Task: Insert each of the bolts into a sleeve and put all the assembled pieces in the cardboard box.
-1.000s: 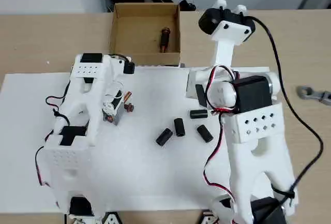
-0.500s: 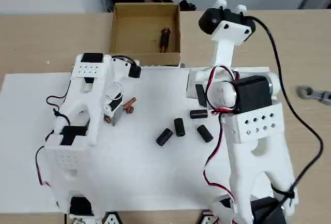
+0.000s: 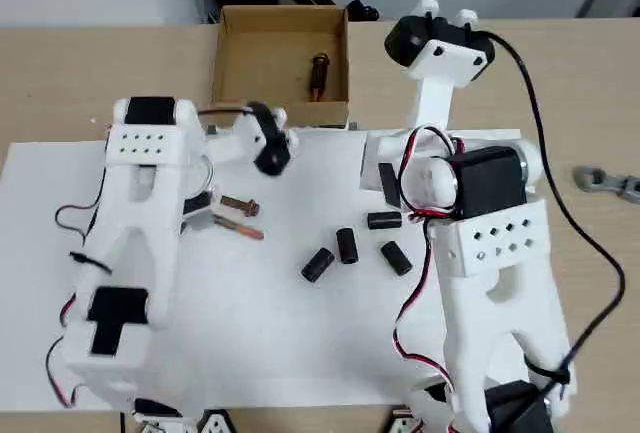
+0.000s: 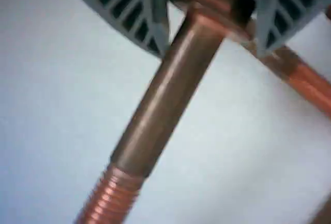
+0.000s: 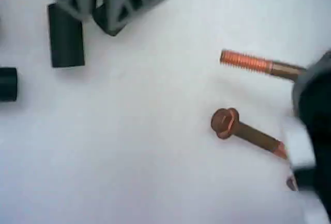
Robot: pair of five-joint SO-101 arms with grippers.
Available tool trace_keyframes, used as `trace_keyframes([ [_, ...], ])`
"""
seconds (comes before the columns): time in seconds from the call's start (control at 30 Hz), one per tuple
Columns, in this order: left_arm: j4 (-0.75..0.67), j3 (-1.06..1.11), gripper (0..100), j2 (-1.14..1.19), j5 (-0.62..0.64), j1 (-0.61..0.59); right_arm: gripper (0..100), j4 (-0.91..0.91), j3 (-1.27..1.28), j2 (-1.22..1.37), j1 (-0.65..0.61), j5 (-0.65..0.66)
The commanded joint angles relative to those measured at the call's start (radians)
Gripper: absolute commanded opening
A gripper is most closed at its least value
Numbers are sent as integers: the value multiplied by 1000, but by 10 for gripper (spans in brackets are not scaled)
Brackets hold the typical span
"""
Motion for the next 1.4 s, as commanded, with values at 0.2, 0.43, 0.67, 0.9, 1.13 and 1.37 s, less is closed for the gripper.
trace_keyframes([
  [0.2,0,177,5,-35,-83,23,5,-13,-5,-28,-7,-34],
  [0.43,-77,171,27,21,-6,20,5,-13,-5,-28,-7,-34],
  [0.67,-132,171,139,23,66,20,5,-13,-5,-28,-7,-34],
  [0.9,-127,171,151,28,66,23,5,-13,-5,-28,-7,-34],
  [1.13,29,48,148,20,176,21,5,-12,-5,-28,-7,-34],
  [1.37,29,21,125,-123,594,25,5,-12,-5,-28,-7,-34],
])
